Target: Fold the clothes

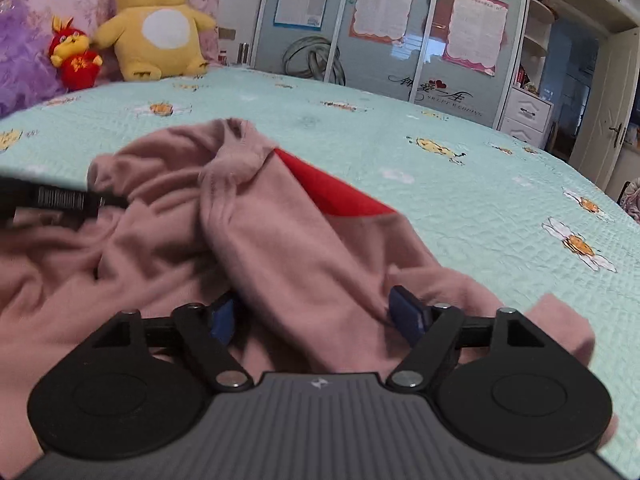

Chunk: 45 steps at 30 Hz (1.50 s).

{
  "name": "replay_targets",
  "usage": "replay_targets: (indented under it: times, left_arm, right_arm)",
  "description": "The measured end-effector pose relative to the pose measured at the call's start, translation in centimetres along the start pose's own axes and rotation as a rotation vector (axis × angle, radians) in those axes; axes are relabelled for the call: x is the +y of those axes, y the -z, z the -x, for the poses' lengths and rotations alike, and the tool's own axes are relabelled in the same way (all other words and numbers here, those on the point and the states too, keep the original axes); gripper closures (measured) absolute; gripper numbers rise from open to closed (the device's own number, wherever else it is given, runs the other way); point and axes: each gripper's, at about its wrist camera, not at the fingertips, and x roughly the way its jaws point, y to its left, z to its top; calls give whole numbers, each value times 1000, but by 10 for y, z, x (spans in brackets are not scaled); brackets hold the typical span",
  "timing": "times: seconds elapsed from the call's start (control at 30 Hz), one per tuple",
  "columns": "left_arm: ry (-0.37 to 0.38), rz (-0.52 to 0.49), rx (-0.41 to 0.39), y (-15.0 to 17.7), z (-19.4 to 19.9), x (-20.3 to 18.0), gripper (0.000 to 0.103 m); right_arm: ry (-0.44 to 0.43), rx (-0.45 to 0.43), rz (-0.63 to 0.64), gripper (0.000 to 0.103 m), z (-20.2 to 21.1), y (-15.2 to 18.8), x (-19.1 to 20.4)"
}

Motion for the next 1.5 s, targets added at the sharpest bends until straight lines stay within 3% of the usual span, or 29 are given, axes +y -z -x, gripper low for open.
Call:
replay_targets:
  times: [0.2,0.23,0.3,0.37,0.47,0.6,1.5]
  left_arm:
    - [-27,-45,-13,2,0,-12,50]
    - [-27,-47,-17,3,0,-11,50]
    - [-25,-44,-22,4,1,-10,49]
    - [-24,-42,-27,5,0,-9,48]
    - [-29,-47,-33,6,-2,-10,46]
    - [-29,-47,-35,5,-3,-10,46]
    - [-55,-70,-19,5,-9,-13,42]
  right_arm:
    - [16,3,4,23,-14,-9,-2]
    - [26,0,3,37,-18,-11,-3]
    - [114,-19,-11,54,-28,-19,-6]
    - [110,-11,-49,55,-38,-18,-11]
    - [144,-20,8,55,-38,-17,0]
    - [158,1,28,47,-42,-17,2]
    - [115,16,-31,43,-46,-14,-6]
